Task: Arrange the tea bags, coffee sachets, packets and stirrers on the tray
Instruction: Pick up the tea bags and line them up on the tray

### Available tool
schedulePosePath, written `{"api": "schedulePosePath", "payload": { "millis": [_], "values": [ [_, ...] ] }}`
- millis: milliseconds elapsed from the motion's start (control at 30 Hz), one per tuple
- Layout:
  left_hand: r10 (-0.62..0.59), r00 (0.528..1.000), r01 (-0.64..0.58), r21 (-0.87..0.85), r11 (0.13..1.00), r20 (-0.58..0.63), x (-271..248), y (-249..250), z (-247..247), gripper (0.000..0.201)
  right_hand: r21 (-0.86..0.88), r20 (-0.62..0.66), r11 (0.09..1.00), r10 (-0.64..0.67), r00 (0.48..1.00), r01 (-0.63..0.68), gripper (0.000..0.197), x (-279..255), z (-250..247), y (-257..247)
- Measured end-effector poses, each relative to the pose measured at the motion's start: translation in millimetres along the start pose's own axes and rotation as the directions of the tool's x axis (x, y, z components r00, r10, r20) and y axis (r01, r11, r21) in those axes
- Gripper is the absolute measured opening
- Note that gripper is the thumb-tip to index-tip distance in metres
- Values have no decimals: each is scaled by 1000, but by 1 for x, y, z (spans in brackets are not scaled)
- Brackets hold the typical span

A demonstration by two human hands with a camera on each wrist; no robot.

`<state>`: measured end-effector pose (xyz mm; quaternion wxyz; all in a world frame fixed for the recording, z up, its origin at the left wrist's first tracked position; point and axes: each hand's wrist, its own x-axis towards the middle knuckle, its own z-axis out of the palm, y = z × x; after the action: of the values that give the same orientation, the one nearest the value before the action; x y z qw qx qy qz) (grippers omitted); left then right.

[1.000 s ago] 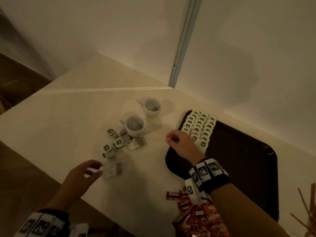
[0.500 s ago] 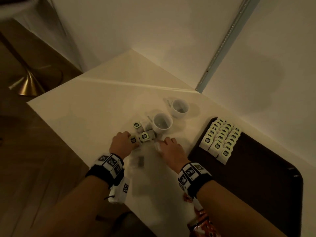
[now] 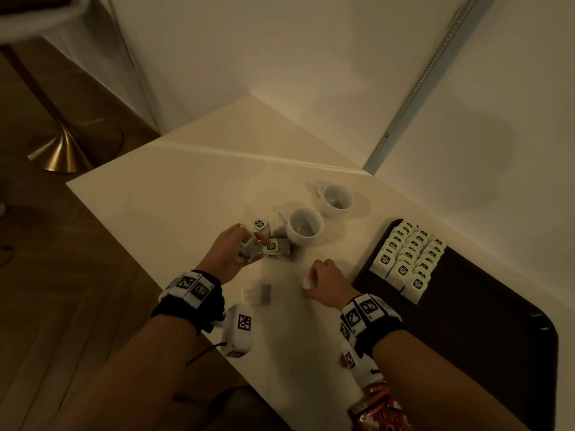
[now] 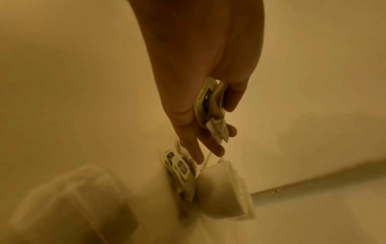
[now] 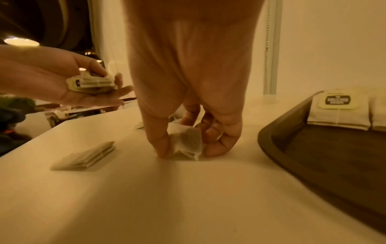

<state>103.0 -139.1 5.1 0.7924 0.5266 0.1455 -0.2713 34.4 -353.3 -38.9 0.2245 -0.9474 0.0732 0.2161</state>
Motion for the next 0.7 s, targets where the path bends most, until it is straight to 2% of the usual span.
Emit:
{"api": "schedulePosePath", "payload": {
  "millis": [67,133,200,300,367,433,533,567,633,700],
  "values": [
    [-72,996,82,-201,976,59,-6,6,6,23,24,-6,1000,2,1000,-2,28,-2,-2,1],
    [-114,986,144,-286,947,119,-9,8,12,19,63,-1,998,3,1000,-3,25,-6,-4,5],
    [-139,976,183,-294,938,166,-9,8,19,13,180,1,984,12,1000,-12,21,-14,-9,6],
    [-197,959,239,-205,949,205,-6,2,31,13,487,-16,871,80,997,-62,26,-27,-28,3],
    [-235,946,263,-109,959,223,-5,-2,43,13,584,-135,812,99,986,-1,28,-33,-46,-1],
    [-264,939,271,-1,963,220,-4,-8,59,17,530,-329,840,81,941,113,27,-38,-66,-6],
    [-319,905,297,120,947,282,-8,-14,88,49,307,-512,932,-9,859,193,24,-44,-89,-17],
    [-334,880,312,121,943,338,-10,-16,97,57,218,-525,956,-54,849,196,23,-46,-94,-23],
    [-327,847,331,64,941,418,-16,-18,113,61,107,-493,977,-107,863,183,25,-51,-101,-32],
    [-319,846,355,-6,935,428,-21,-19,123,57,161,-447,971,-86,890,175,30,-60,-106,-34]
  ]
}}
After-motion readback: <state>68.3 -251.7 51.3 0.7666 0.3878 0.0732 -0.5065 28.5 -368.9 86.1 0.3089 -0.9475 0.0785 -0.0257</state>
